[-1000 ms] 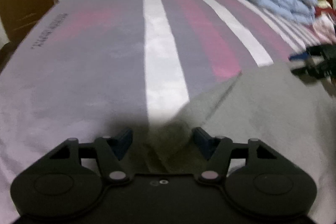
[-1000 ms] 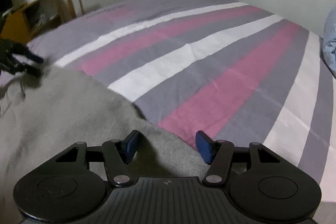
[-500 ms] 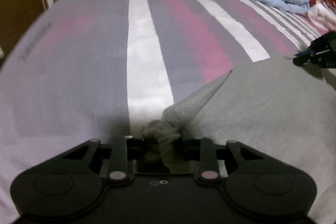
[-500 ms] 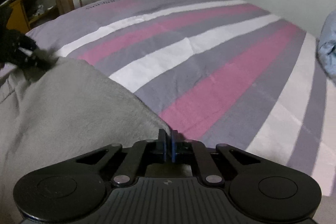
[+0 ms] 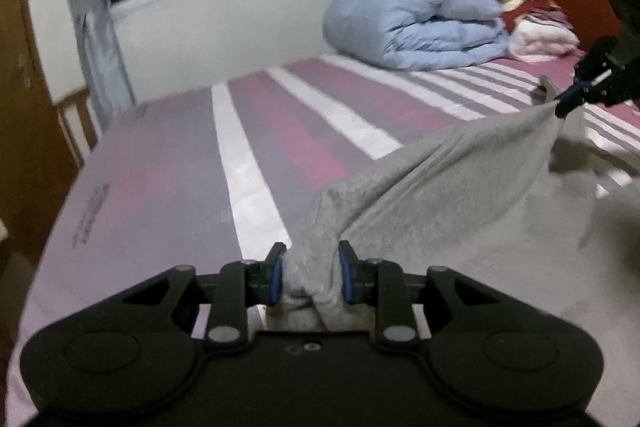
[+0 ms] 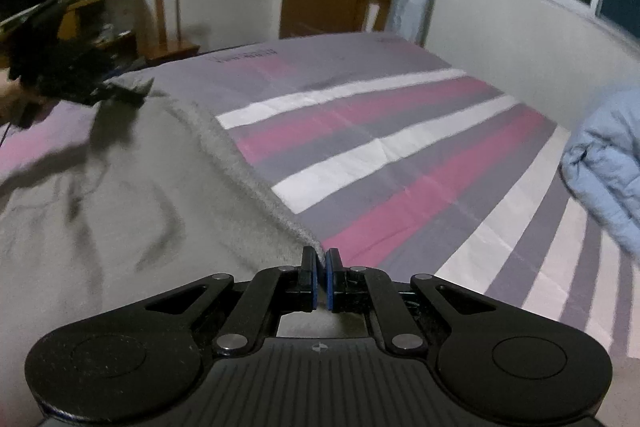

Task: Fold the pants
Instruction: 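Lift the waistband with both tools and fold it over toward the cuffs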

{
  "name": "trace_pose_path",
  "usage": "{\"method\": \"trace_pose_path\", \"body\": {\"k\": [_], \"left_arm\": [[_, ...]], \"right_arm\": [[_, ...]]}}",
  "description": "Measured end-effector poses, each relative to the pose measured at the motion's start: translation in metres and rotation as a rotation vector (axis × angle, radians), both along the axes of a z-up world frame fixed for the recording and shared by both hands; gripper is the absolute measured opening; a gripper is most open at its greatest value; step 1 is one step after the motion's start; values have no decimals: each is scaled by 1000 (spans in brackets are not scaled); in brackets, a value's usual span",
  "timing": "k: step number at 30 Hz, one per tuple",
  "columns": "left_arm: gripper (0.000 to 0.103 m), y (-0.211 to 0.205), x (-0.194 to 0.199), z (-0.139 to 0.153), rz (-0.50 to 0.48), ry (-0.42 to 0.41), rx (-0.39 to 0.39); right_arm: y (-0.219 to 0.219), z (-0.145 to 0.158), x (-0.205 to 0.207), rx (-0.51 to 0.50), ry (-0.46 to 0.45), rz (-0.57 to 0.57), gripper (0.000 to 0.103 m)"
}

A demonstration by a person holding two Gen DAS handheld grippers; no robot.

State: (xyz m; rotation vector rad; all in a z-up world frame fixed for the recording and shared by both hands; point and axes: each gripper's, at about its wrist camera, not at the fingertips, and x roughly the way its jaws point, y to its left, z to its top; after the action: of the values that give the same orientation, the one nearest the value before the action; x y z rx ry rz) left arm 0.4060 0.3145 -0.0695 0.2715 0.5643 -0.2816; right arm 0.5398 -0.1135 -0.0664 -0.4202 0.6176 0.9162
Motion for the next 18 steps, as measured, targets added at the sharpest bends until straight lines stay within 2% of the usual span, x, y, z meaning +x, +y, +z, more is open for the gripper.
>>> {"method": "trace_pose_path", "body": {"k": [5, 10, 13, 15, 18], "left_arm": [[17, -17, -46, 9, -50, -35, 48], [20, -29, -83, -4, -18, -22, 45], [27, -29, -105, -20, 47, 35, 55], [28, -31, -119, -32, 81, 98, 37], [26, -34, -142, -45, 176, 156, 47]], "right_arm": [[-19, 12, -60, -7, -28, 12, 5], [-24, -1, -121, -62, -93, 21, 5], [-20, -23, -158, -115, -168, -9, 5], [-26, -34, -174, -93, -135, -48, 5], [-42, -41, -197, -6, -73, -140, 5]]}}
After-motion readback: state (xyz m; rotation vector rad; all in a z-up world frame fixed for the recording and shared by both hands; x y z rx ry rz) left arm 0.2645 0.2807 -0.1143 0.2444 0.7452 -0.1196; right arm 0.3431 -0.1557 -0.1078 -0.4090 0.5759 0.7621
